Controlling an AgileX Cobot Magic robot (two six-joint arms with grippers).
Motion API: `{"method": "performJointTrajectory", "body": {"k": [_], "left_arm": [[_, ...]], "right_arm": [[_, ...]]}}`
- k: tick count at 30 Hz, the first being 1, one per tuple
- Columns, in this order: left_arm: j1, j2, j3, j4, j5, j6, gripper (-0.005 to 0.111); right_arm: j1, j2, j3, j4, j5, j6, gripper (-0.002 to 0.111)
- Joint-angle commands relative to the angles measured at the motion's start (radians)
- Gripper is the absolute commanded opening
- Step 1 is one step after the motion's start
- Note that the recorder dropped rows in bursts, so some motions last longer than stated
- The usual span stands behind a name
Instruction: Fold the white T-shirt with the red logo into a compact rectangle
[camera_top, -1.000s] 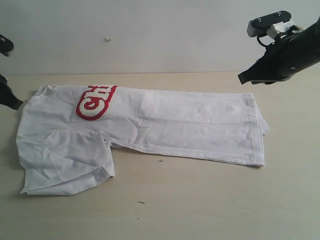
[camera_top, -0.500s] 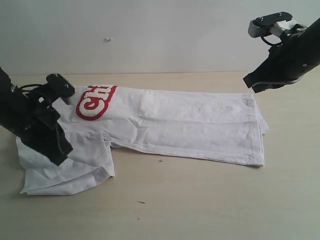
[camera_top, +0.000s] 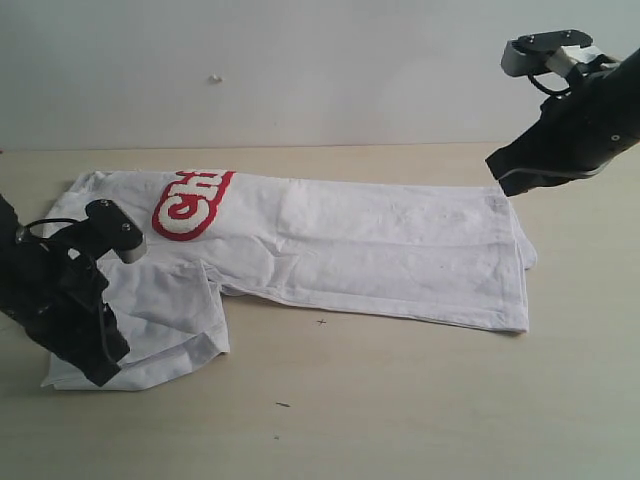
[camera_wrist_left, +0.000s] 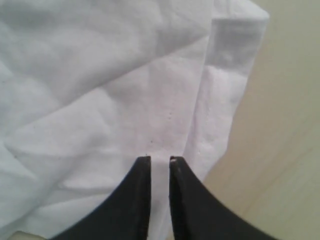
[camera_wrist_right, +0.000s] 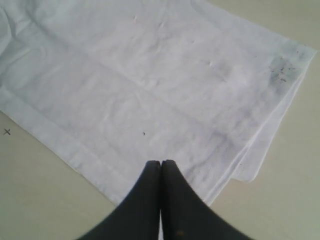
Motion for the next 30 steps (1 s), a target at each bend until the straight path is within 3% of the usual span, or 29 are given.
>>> {"method": "performJointTrajectory", "body": {"k": [1,13,22,30], "left_arm": [[-0.017,0.007,0.009,0.015,-0.038,0.006,0.017],[-0.073,0.138,0.010,0.056,-0.080,-0.004,0.017],[-0.073,0.112,0.010,0.194,0.162,-0.099,0.017],[-0.073,0.054,0.010,0.209,0.375,-0.140,0.017]], "right_arm": [[0.001,-0.013,0.003,0.019,-0.002,-0.011,0.000],[0.001,-0.013,0.003,0.019,-0.017,-0.011,0.000],[0.001,-0.013,0.003,0.026,-0.017,-0.011,0.000],[0.001,-0.013,0.003,0.041,-0.013,-0.011,0.000]]}}
